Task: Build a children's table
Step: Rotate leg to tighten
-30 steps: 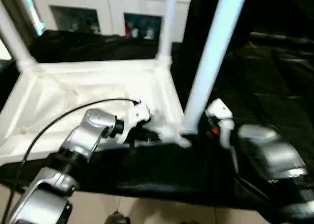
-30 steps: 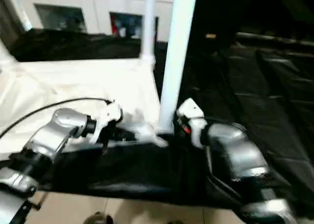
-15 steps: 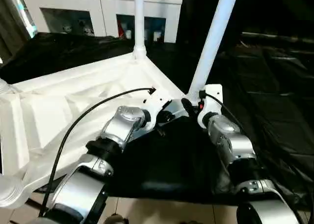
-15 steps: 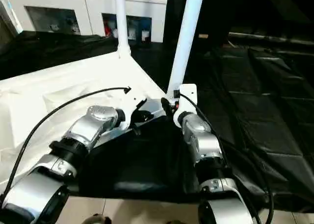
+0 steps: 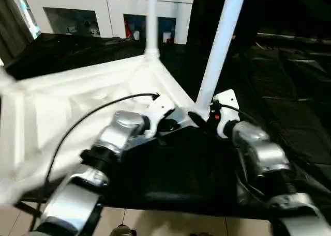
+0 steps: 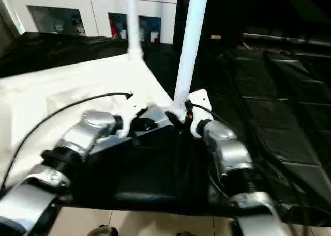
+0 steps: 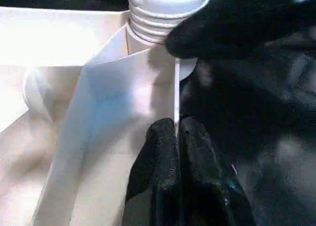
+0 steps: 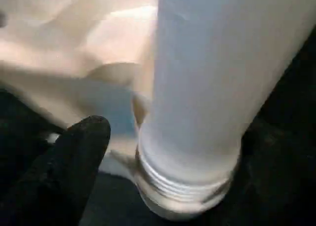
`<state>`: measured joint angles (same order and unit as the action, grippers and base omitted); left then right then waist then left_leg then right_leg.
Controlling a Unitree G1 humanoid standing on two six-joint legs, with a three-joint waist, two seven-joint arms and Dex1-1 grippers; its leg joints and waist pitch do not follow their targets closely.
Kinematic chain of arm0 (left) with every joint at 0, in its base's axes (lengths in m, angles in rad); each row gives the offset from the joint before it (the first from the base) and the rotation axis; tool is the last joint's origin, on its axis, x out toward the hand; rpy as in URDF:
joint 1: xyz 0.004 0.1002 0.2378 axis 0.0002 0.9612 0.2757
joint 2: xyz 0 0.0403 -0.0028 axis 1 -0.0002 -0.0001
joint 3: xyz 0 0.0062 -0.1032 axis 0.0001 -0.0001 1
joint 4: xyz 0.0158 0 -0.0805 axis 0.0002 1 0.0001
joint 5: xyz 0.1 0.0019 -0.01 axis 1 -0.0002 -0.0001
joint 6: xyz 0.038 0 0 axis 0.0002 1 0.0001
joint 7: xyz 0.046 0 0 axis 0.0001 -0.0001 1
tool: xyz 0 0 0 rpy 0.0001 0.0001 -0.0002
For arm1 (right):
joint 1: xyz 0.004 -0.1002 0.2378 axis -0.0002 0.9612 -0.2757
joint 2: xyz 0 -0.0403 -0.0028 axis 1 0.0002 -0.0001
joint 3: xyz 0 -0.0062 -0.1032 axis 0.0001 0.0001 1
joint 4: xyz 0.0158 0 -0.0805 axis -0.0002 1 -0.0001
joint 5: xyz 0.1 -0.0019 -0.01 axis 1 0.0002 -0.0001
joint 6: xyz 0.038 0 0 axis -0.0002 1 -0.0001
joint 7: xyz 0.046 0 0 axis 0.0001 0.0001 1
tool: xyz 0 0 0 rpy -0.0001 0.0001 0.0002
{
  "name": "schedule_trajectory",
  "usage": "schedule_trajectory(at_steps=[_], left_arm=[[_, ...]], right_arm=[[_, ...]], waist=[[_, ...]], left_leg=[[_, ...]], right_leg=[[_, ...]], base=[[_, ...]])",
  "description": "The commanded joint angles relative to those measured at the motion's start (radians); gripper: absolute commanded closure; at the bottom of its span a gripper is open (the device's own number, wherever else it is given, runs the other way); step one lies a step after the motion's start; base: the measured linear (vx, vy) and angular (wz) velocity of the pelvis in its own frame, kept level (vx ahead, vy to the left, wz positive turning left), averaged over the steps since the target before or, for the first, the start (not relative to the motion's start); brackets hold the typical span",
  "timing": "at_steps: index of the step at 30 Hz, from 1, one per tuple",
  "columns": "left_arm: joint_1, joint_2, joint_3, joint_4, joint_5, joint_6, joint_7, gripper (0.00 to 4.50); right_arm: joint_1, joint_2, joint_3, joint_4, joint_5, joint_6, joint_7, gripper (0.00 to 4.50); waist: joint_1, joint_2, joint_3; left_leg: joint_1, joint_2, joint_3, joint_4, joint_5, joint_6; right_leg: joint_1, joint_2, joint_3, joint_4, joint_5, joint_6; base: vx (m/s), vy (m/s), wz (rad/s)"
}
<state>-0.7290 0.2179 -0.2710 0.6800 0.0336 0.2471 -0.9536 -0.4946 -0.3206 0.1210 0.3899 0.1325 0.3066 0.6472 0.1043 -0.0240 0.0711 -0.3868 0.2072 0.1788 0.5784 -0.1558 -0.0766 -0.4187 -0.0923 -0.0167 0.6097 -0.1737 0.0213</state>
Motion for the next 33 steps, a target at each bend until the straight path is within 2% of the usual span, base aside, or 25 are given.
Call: schedule_trajectory(at_steps=[1, 4, 6, 7, 9, 13, 17, 19, 22, 24, 26, 28, 29, 33], left_arm=[[0.027, 0.017, -0.008, -0.050, -0.057, -0.055, -0.120, 4.50], [0.044, 0.039, -0.016, -0.091, -0.078, -0.046, -0.182, 4.50], [0.065, 0.071, -0.034, -0.148, -0.093, -0.019, -0.252, 4.50], [0.070, 0.079, -0.039, -0.158, -0.094, -0.018, -0.268, 4.50], [0.077, 0.090, -0.040, -0.168, -0.095, -0.021, -0.289, 4.50], [0.081, 0.095, -0.038, -0.175, -0.096, -0.021, -0.296, 4.50], [0.088, 0.099, -0.038, -0.190, -0.098, -0.012, -0.304, 4.50], [0.091, 0.098, -0.037, -0.198, -0.096, -0.006, -0.307, 4.50], [0.092, 0.099, -0.037, -0.198, -0.094, -0.005, -0.307, 4.50], [0.092, 0.100, -0.037, -0.198, -0.094, -0.005, -0.307, 4.50], [0.093, 0.102, -0.037, -0.199, -0.093, -0.004, -0.307, 4.50], [0.094, 0.104, -0.036, -0.201, -0.092, -0.003, -0.307, 4.50], [0.095, 0.105, -0.036, -0.203, -0.092, -0.001, -0.307, 4.50], [0.096, 0.106, -0.035, -0.204, -0.091, 0.002, -0.307, 4.50]], right_arm=[[0.031, -0.071, 0.034, -0.067, -0.002, 0.000, 0.131, 0.06], [0.040, -0.101, 0.037, -0.091, 0.015, 0.005, 0.185, 0.06], [0.049, -0.134, 0.042, -0.121, 0.042, 0.019, 0.247, 0.06], [0.052, -0.144, 0.047, -0.129, 0.047, 0.023, 0.269, 0.06], [0.060, -0.166, 0.064, -0.154, 0.053, 0.033, 0.315, 0.06], [0.062, -0.163, 0.064, -0.162, 0.058, 0.032, 0.319, 0.06], [0.062, -0.158, 0.064, -0.166, 0.062, 0.041, 0.333, 0.06], [0.064, -0.160, 0.070, -0.169, 0.063, 0.050, 0.346, 0.32], [0.066, -0.163, 0.072, -0.171, 0.065, 0.054, 0.351, 0.43], [0.067, -0.165, 0.075, -0.168, 0.062, 0.052, 0.351, 0.77], [0.068, -0.166, 0.080, -0.165, 0.058, 0.050, 0.354, 0.81], [0.069, -0.166, 0.081, -0.165, 0.055, 0.050, 0.354, 0.96], [0.069, -0.163, 0.080, -0.166, 0.055, 0.052, 0.354, 1.18], [0.063, -0.158, 0.083, -0.160, 0.052, 0.053, 0.358, 1.40]], waist=[[0.005, -0.010, -0.068], [0.004, -0.010, -0.067], [0.006, -0.010, -0.066], [0.007, -0.005, -0.066], [0.010, -0.007, -0.064], [0.013, -0.009, -0.065], [0.014, -0.011, -0.066], [0.013, -0.011, -0.067], [0.014, -0.012, -0.066], [0.014, -0.012, -0.065], [0.014, -0.011, -0.065], [0.013, -0.012, -0.065], [0.014, -0.013, -0.066], [0.014, -0.015, -0.066]], left_leg=[[0.016, 0.009, 0.006, -0.065, -0.216, 0.045], [0.017, 0.007, 0.007, -0.066, -0.239, 0.041], [0.019, 0.013, 0.005, -0.069, -0.264, 0.032], [0.024, 0.015, 0.007, -0.069, -0.268, 0.032], [0.022, 0.014, 0.007, -0.070, -0.269, 0.031], [0.021, 0.013, 0.006, -0.071, -0.278, 0.020], [0.020, 0.012, 0.006, -0.069, -0.253, 0.023], [0.018, 0.012, 0.007, -0.068, -0.238, 0.028], [0.018, 0.012, 0.007, -0.068, -0.239, 0.029], [0.018, 0.011, 0.007, -0.068, -0.242, 0.028], [0.018, 0.012, 0.007, -0.069, -0.247, 0.025], [0.018, 0.011, 0.007, -0.069, -0.245, 0.024], [0.018, 0.012, 0.007, -0.068, -0.241, 0.025], [0.018, 0.012, 0.007, -0.068, -0.238, 0.027]], right_leg=[[0.055, -0.027, 0.015, -0.066, -0.124, -0.206], [0.049, -0.028, 0.015, -0.070, -0.167, -0.215], [0.049, -0.032, 0.016, -0.070, -0.204, -0.210], [0.042, -0.029, 0.017, -0.071, -0.200, -0.215], [0.043, -0.028, 0.016, -0.070, -0.199, -0.216], [0.043, -0.032, 0.017, -0.073, -0.234, -0.202], [0.043, -0.030, 0.017, -0.070, -0.212, -0.201], [0.043, -0.029, 0.016, -0.067, -0.181, -0.209], [0.044, -0.030, 0.016, -0.068, -0.190, -0.208], [0.044, -0.030, 0.017, -0.069, -0.198, -0.206], [0.043, -0.030, 0.016, -0.069, -0.205, -0.203], [0.044, -0.031, 0.016, -0.069, -0.205, -0.202], [0.044, -0.031, 0.017, -0.069, -0.204, -0.202], [0.044, -0.031, 0.016, -0.069, -0.204, -0.202]], base=[[0.000, 0.000, 0.00], [0.000, 0.000, 0.00], [0.000, 0.000, 0.00], [0.000, 0.000, 0.00], [0.000, 0.000, 0.00], [0.000, 0.000, 0.00], [0.000, 0.000, 0.00], [0.000, 0.000, 0.00], [0.000, 0.000, 0.00], [0.000, 0.000, 0.00], [0.000, 0.000, 0.00], [0.000, 0.000, 0.00], [0.000, 0.000, 0.00], [0.000, 0.000, 0.00]])
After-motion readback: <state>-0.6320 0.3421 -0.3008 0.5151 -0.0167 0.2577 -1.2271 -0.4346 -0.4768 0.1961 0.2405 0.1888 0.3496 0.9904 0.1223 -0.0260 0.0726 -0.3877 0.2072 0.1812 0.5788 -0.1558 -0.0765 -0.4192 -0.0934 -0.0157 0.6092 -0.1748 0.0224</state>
